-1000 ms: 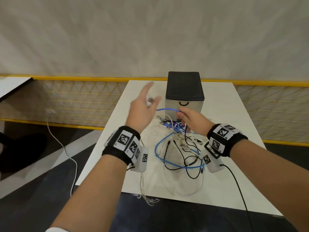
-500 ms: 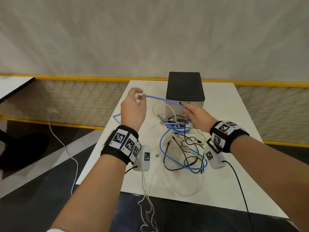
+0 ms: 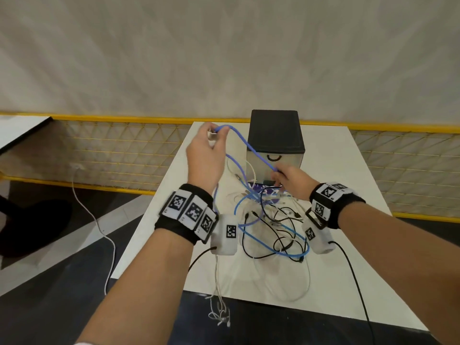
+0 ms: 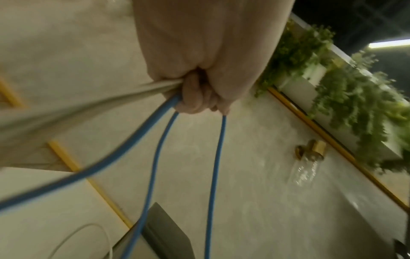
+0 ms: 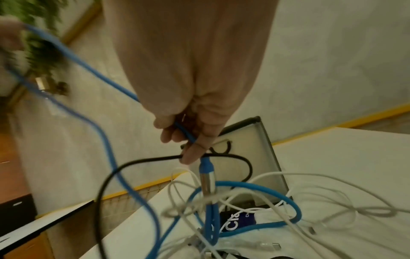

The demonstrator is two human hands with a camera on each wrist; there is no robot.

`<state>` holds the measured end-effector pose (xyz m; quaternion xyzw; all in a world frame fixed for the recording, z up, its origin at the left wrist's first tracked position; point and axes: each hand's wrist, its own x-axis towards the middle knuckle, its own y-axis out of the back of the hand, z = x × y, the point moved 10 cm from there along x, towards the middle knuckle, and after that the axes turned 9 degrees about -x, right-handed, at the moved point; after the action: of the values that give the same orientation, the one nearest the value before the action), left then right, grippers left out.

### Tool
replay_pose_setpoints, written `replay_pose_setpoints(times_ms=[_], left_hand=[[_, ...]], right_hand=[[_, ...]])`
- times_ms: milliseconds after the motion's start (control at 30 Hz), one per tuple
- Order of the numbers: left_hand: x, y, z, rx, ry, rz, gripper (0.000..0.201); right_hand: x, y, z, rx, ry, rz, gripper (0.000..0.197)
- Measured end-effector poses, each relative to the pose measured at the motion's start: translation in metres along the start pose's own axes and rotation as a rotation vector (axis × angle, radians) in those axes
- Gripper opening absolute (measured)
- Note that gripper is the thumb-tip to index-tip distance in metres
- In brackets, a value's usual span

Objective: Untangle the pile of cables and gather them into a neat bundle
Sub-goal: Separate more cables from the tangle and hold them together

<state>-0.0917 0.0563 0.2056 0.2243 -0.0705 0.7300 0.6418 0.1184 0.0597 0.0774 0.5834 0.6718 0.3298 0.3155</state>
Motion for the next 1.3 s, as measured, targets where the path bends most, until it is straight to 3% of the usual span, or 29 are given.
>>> replay_pose_setpoints(times_ms=[100, 200, 233, 300, 367, 433, 600, 700, 833, 933, 1100, 1300], left_hand=[[0.004, 0.015, -0.014, 0.074, 0.092, 0.029, 0.014], [-0.007, -0.004, -0.011, 0.077, 0.086, -0.128, 0.06], [-0.012, -0.016, -0.008, 0.106, 0.066, -0.211, 0.065], [-0.019, -0.042, -0.015, 0.217, 0.076, -0.354, 0.055], [-0.019, -0.053, -0.023, 0.289, 0.109, -0.387, 0.03], [-0.014, -0.051, -0.022, 0.275, 0.095, -0.347, 0.02], [-0.011, -0.044, -0.003, 0.3, -0.025, -0.285, 0.025], [-0.013, -0.034, 0.0, 0.256, -0.07, -0.211, 0.027], [-0.006, -0.008, -0.006, 0.187, -0.041, -0.096, 0.026], [-0.002, 0.012, -0.009, 0.168, -0.023, -0.041, 0.024], [-0.003, 0.054, 0.006, 0.086, -0.086, 0.085, 0.022], [-0.016, 0.096, 0.03, 0.13, -0.204, 0.08, 0.021]], right_hand=[[0.0, 0.016, 0.002, 0.025, -0.024, 0.065, 0.023], [0.005, 0.041, -0.029, -0.058, 0.101, 0.142, 0.023], [0.005, 0.049, -0.045, -0.113, 0.159, 0.164, 0.023], [0.003, 0.061, -0.077, -0.158, 0.282, 0.206, 0.022], [0.0, 0.071, -0.098, -0.134, 0.368, 0.268, 0.016], [0.0, 0.073, -0.096, -0.079, 0.362, 0.279, 0.009], [0.009, 0.037, -0.046, -0.217, 0.171, 0.156, 0.014], [0.011, 0.035, -0.048, -0.163, 0.134, 0.131, 0.014], [0.003, 0.069, -0.082, 0.024, 0.188, 0.274, 0.018], [-0.007, 0.089, -0.119, 0.102, 0.323, 0.338, 0.015], [-0.022, 0.083, -0.162, 0.199, 0.433, 0.272, 0.01], [-0.041, 0.049, -0.185, 0.239, 0.477, 0.162, 0.019]])
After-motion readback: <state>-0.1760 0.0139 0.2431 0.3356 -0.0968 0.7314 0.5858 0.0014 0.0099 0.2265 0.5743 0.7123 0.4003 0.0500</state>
